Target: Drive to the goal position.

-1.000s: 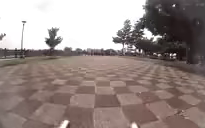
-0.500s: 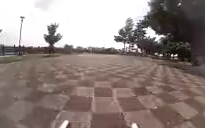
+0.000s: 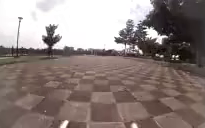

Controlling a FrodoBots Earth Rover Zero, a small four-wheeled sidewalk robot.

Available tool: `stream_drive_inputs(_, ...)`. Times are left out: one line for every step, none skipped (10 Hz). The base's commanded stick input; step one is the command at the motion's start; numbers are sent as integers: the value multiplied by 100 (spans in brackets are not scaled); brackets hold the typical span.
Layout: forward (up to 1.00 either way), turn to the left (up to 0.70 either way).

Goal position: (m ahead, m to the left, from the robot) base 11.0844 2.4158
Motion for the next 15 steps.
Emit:
stream_drive_inputs(100,-1)
stream_drive_inputs(100,-21)
stream_drive_inputs(100,-40)
stream_drive_inputs(100,-38)
stream_drive_inputs(100,-24)
stream_drive_inputs(100,-5)
stream_drive_inputs(100,0)
stream_drive_inputs(100,0)
stream_drive_inputs(100,0)
stream_drive_inputs(100,0)
stream_drive_inputs(100,0)
stream_drive_inputs(100,0)
stream_drive_inputs(100,0)
stream_drive_inputs(100,0)
stream_drive_inputs(100,0)
